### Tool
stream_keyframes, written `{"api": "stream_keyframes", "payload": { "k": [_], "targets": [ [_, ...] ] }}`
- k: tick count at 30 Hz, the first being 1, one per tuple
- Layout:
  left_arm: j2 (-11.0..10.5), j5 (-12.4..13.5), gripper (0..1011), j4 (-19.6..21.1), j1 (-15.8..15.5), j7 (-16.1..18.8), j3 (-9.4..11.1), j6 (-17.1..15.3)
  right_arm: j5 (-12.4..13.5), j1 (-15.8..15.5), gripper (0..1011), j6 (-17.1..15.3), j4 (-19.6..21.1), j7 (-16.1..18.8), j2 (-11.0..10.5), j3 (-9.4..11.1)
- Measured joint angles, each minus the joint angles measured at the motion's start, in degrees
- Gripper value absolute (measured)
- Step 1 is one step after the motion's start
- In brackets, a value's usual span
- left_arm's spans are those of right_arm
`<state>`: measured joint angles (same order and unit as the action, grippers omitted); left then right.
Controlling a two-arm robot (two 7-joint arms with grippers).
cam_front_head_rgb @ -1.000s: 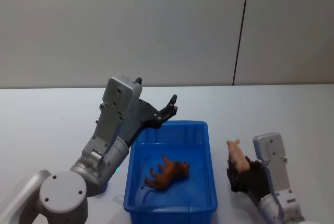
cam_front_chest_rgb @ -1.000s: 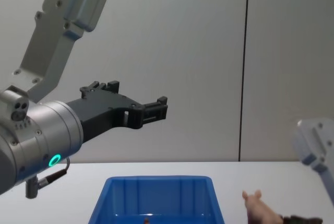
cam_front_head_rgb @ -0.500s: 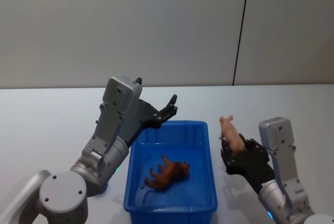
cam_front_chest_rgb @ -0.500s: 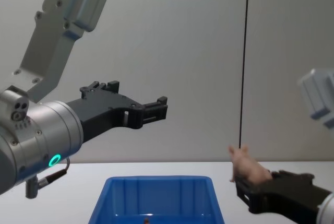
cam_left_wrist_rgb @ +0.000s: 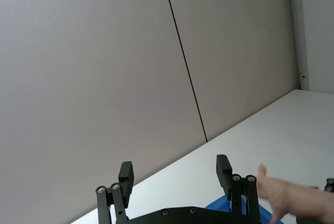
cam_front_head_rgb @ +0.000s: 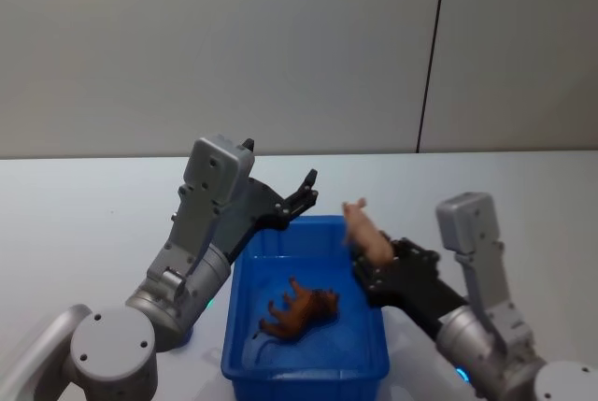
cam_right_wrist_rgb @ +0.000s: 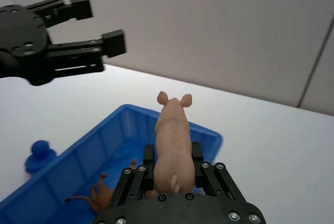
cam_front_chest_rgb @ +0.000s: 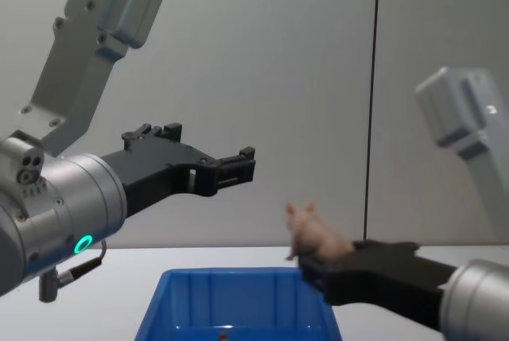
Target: Pick up the two dolls from the table and place them into the box.
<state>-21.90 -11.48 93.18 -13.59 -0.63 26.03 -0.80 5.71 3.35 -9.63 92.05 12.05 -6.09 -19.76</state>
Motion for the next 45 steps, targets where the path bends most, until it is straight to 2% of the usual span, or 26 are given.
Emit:
{"api": "stream_keyframes", "payload": {
  "k": [7, 12, 14, 15, 23, 26, 29, 36, 38, 45],
  "targets": [
    [0.0, 0.0, 1001, 0.0, 0.0, 0.0, 0.0, 0.0, 0.62, 1.91, 392, -2.41, -2.42, 3.68, 1.35, -0.71],
    [0.0, 0.0, 1001, 0.0, 0.0, 0.0, 0.0, 0.0, 0.96, 3.49, 503, -4.11, -4.82, 5.98, 2.46, -1.2],
    [0.0, 0.0, 1001, 0.0, 0.0, 0.0, 0.0, 0.0, 0.99, 3.64, 615, -4.24, -5.05, 6.15, 2.57, -1.25],
    [0.0, 0.0, 1001, 0.0, 0.0, 0.0, 0.0, 0.0, 1.02, 3.94, 640, -4.46, -5.51, 6.43, 2.77, -1.35],
    [0.0, 0.0, 1001, 0.0, 0.0, 0.0, 0.0, 0.0, 0.8, 4.41, 857, -3.82, -6.3, 6.57, 3.11, -1.61],
    [0.0, 0.0, 1001, 0.0, 0.0, 0.0, 0.0, 0.0, 0.36, 4.07, 963, -2.49, -5.74, 5.72, 2.9, -1.64],
    [0.0, 0.0, 1001, 0.0, 0.0, 0.0, 0.0, 0.0, 0.14, 3.68, 1001, -1.62, -5.09, 5.03, 2.64, -1.62],
    [0.0, 0.0, 1001, 0.0, 0.0, 0.0, 0.0, 0.0, -0.43, 1.74, 1001, 1.44, -2.01, 1.94, 1.22, -1.12],
    [0.0, 0.0, 1001, 0.0, 0.0, 0.0, 0.0, 0.0, -0.47, 0.56, 1001, 2.6, -0.24, -0.04, 0.34, -0.71],
    [0.0, 0.0, 1001, 0.0, 0.0, 0.0, 0.0, 0.0, 0.16, -2.2, 1001, 4.05, 3.52, -4.48, -1.86, 0.53]
  ]
}}
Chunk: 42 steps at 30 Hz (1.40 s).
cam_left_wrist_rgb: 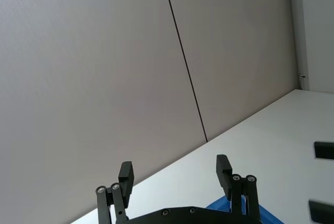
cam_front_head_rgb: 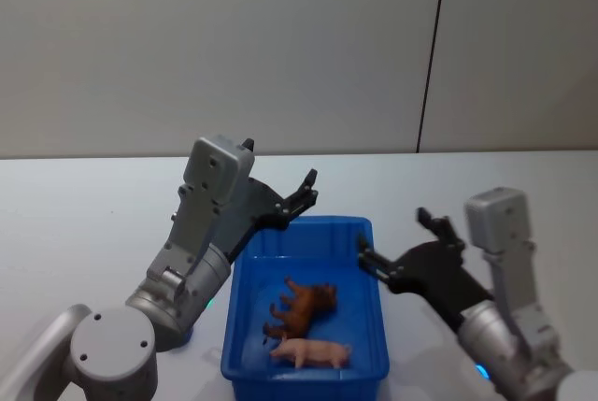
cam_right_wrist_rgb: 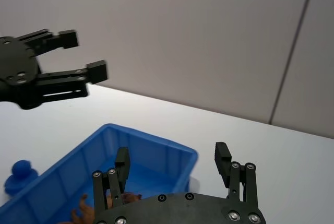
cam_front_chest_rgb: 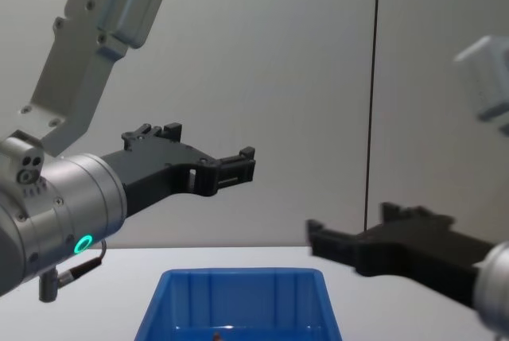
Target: Pick up the two dolls from the table and place them into the box.
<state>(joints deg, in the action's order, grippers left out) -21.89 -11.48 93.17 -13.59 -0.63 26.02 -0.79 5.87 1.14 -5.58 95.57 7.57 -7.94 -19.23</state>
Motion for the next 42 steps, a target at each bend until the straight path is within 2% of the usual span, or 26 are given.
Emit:
{"api": "stream_keyframes", "payload": {
  "k": [9, 16, 42],
  "targets": [
    [0.0, 0.0, 1001, 0.0, 0.0, 0.0, 0.0, 0.0, 1.83, -3.26, 1001, 0.16, 3.51, -5.41, -2.59, 1.81],
    [0.0, 0.0, 1001, 0.0, 0.0, 0.0, 0.0, 0.0, 2.74, -4.78, 1001, 0.03, 4.98, -7.8, -3.75, 2.69],
    [0.0, 0.0, 1001, 0.0, 0.0, 0.0, 0.0, 0.0, 3.75, -6.56, 1001, -0.13, 6.71, -10.57, -5.12, 3.68]
  ]
}}
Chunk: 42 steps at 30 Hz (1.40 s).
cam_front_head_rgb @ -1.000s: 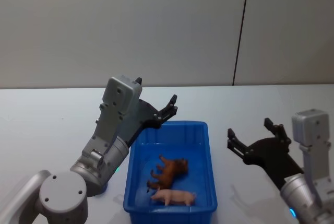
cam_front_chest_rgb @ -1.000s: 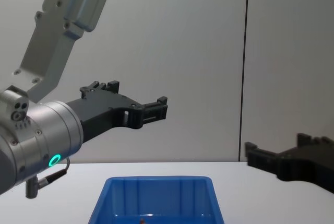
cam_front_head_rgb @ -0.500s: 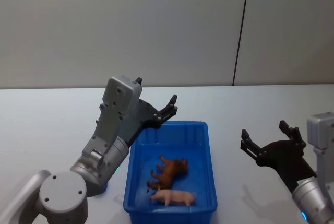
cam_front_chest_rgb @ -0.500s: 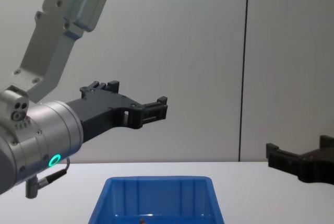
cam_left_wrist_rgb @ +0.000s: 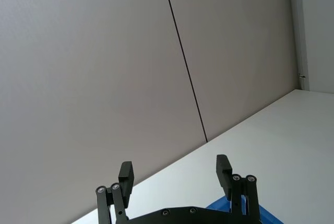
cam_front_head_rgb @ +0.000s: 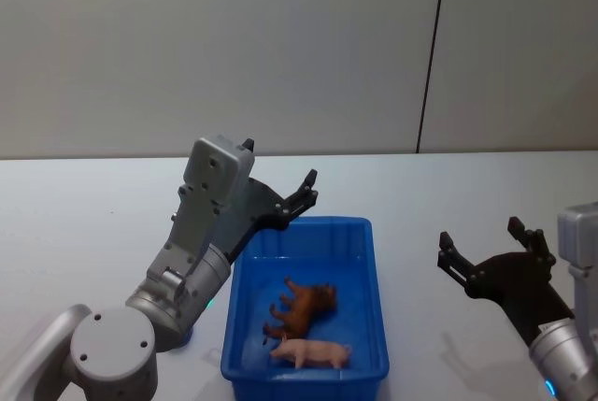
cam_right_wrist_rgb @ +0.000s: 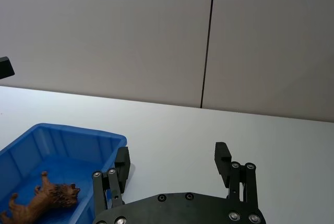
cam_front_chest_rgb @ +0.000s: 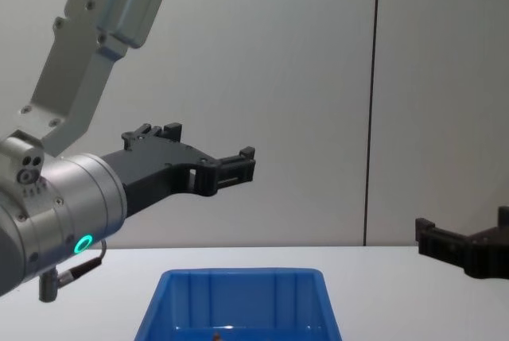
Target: Pick up the two dolls from the table and place them into the box.
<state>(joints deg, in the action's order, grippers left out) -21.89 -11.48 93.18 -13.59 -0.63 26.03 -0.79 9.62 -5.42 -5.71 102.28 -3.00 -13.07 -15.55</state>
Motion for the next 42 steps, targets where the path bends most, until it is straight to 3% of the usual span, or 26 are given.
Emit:
{"api": "stream_keyframes", "payload": {
  "k": [28, 42],
  "targets": [
    [0.0, 0.0, 1001, 0.0, 0.02, 0.0, -0.01, -0.01, 0.14, -0.22, 1001, 0.0, 0.22, -0.34, -0.19, 0.13],
    [-1.58, -1.59, 1001, 2.07, 2.1, 2.83, -0.89, -3.72, 0.14, -0.24, 1001, 0.0, 0.23, -0.37, -0.19, 0.12]
  ]
}}
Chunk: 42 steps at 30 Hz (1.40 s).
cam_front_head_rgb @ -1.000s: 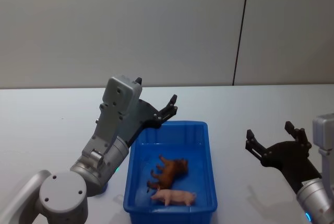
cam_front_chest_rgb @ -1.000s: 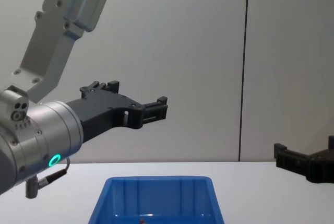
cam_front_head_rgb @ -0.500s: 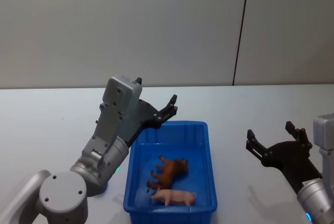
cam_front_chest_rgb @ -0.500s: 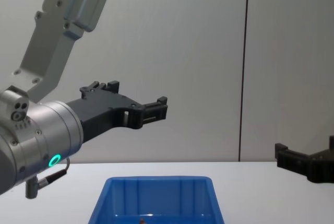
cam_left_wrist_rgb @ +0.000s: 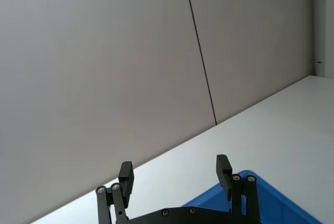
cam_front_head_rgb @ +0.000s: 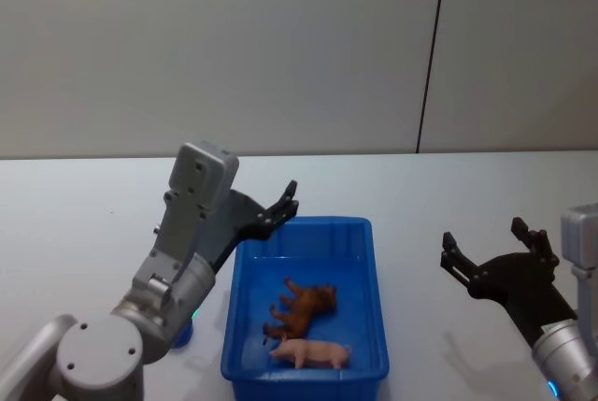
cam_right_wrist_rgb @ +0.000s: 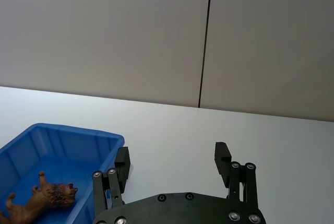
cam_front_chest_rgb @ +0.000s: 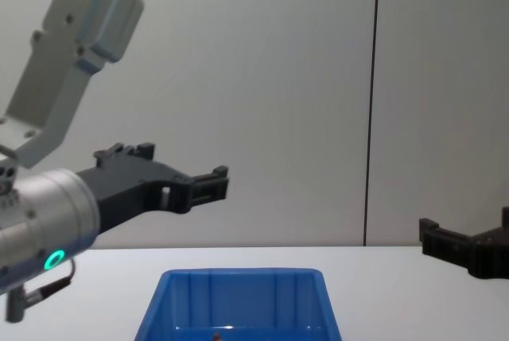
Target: Pick up the two dolls from the table and place them into the box.
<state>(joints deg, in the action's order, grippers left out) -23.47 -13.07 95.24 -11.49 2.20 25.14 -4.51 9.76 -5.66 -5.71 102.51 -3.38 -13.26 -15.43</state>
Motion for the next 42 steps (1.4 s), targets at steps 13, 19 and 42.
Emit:
{"api": "stream_keyframes", "payload": {
  "k": [13, 19, 42],
  "targets": [
    [-3.5, -3.88, 1001, 2.76, 3.8, 4.89, -1.96, -4.88, 0.0, 0.0, 1001, 0.0, 0.0, 0.01, 0.0, 0.0],
    [-5.11, -6.0, 1001, 3.14, 5.34, 6.3, -3.08, -6.54, -0.01, 0.0, 1001, 0.0, -0.01, 0.0, 0.0, 0.0],
    [-7.39, -11.41, 1001, -1.46, 6.3, 1.9, -5.79, -10.56, -0.01, 0.0, 1001, 0.0, -0.01, 0.0, 0.0, 0.0]
  ]
}}
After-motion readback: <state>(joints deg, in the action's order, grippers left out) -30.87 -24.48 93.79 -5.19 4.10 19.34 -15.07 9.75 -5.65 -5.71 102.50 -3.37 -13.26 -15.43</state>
